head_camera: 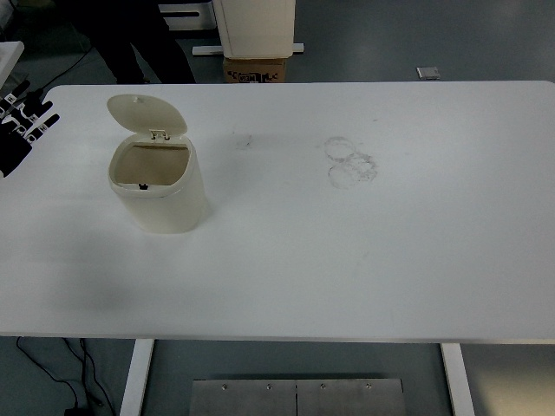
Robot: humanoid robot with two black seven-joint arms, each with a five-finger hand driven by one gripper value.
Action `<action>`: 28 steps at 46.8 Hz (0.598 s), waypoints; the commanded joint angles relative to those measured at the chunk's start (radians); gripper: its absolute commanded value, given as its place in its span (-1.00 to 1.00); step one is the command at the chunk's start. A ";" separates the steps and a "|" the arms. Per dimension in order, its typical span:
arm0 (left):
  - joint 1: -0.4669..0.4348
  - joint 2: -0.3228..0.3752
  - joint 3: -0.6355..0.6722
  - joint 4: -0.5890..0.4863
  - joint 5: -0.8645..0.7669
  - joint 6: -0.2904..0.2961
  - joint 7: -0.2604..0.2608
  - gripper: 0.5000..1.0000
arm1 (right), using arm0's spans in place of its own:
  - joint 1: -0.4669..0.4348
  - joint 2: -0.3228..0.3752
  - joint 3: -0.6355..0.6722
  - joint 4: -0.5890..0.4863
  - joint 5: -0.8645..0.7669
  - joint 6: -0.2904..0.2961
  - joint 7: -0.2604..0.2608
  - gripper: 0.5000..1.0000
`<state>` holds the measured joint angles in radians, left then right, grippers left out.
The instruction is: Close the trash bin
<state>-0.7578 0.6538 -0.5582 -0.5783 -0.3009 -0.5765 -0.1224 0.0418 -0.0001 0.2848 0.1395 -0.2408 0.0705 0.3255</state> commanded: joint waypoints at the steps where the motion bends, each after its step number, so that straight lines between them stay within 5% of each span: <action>1: -0.005 0.035 0.007 -0.064 0.002 0.030 0.000 1.00 | 0.000 0.000 0.001 0.000 0.000 0.000 0.000 0.97; 13: -0.095 0.121 0.148 -0.155 0.002 0.043 -0.002 1.00 | 0.000 0.000 -0.001 0.000 0.000 0.000 0.000 0.97; 28: -0.325 0.147 0.412 -0.169 0.023 0.038 -0.002 1.00 | 0.000 0.000 0.001 0.000 0.000 0.000 0.000 0.97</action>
<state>-1.0376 0.8009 -0.1870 -0.7458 -0.2917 -0.5358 -0.1237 0.0416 0.0000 0.2850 0.1396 -0.2408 0.0704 0.3251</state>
